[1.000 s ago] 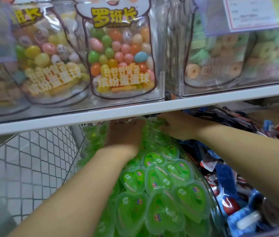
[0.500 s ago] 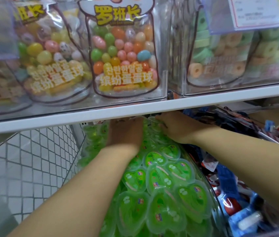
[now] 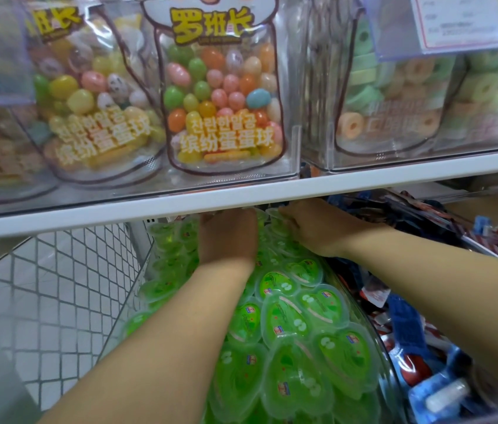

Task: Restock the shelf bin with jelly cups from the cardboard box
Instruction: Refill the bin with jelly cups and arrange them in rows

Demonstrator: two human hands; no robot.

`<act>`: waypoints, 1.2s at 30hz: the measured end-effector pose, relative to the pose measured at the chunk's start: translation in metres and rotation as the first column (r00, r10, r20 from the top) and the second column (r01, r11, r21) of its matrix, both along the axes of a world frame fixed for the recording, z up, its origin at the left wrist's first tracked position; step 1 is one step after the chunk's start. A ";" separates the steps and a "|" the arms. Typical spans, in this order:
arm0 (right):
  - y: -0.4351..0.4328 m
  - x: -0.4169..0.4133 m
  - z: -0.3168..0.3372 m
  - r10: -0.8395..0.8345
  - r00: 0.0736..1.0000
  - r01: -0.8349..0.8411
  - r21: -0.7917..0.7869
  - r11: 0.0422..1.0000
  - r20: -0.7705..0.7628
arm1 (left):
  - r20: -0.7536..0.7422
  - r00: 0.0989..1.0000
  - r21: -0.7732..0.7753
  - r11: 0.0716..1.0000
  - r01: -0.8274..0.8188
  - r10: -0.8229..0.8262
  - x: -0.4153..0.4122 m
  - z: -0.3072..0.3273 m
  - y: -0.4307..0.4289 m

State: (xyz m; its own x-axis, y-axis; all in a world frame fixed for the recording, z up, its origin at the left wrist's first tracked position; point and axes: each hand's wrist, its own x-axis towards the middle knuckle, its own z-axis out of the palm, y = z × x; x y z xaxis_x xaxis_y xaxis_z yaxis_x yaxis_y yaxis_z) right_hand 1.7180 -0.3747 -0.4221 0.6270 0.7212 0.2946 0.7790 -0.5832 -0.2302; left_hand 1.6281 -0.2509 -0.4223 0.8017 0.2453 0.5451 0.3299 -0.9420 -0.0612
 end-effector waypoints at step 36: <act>-0.032 -0.063 0.016 -0.105 0.986 0.119 -0.103 0.987 0.132 | -0.107 0.994 -0.118 0.993 0.018 -0.031 -0.054 0.007 -0.008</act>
